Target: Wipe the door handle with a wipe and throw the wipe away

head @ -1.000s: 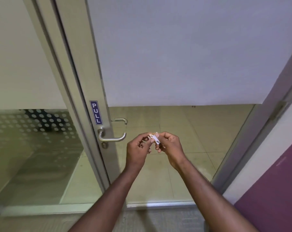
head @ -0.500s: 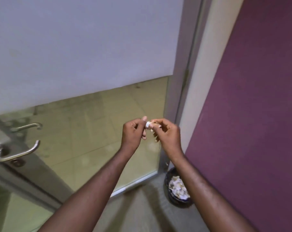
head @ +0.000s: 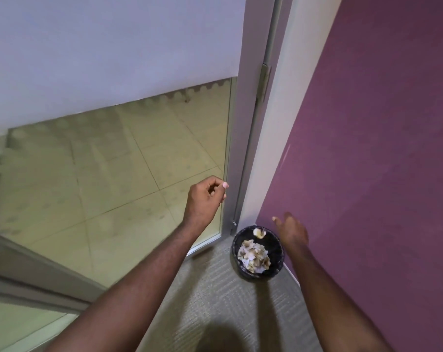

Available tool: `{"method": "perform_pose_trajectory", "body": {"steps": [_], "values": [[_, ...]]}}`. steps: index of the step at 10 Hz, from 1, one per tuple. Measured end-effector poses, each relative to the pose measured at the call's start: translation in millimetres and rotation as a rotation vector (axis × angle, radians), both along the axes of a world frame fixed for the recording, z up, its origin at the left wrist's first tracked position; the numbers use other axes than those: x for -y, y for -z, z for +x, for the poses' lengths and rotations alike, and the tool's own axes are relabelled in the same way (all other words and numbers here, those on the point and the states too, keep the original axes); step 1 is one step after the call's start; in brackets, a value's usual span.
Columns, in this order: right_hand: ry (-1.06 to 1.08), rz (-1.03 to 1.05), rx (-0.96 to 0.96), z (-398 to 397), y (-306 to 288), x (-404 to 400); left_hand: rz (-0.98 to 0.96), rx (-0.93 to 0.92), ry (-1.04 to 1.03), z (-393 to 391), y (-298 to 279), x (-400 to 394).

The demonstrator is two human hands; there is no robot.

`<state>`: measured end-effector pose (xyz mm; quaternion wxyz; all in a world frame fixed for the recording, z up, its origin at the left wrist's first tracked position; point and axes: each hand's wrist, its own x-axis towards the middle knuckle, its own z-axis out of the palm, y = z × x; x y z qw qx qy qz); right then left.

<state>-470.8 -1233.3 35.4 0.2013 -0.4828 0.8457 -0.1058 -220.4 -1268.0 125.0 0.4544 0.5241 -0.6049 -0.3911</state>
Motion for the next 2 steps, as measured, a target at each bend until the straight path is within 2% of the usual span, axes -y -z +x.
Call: {"method": "perform_pose_trajectory", "body": {"steps": [2], "values": [[0.008, -0.050, -0.055, -2.2, 0.7, 4.2, 0.008, 0.064, 0.042, 0.4, 15.5, 5.1]]}}
